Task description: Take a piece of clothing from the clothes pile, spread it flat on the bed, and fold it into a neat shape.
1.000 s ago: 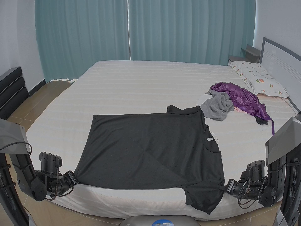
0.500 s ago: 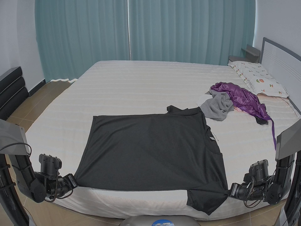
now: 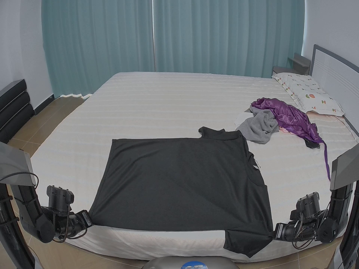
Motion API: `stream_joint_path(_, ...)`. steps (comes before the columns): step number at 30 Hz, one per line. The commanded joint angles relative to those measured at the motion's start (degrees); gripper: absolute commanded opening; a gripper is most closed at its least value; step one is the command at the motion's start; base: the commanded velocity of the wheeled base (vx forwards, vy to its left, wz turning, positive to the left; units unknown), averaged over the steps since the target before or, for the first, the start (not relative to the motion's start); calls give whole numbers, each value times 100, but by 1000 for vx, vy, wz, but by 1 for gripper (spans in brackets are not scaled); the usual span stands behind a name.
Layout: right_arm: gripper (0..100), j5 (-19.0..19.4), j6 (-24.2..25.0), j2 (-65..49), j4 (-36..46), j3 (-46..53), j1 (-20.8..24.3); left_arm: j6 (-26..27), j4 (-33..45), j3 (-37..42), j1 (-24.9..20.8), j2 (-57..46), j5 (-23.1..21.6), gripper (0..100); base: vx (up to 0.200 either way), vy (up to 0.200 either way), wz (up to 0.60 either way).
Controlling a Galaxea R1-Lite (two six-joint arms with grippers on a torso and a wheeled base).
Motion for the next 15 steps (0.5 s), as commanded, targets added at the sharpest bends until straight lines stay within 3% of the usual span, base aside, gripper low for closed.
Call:
stream_joint_path(1,0,6,-4,50,11,101,22,0,0,17,-10,18,3,0,0,0,0)
stream_joint_path(15,0,-12,-214,33,460,101,101,202,0,148,-28,36,3,0,0,0,0)
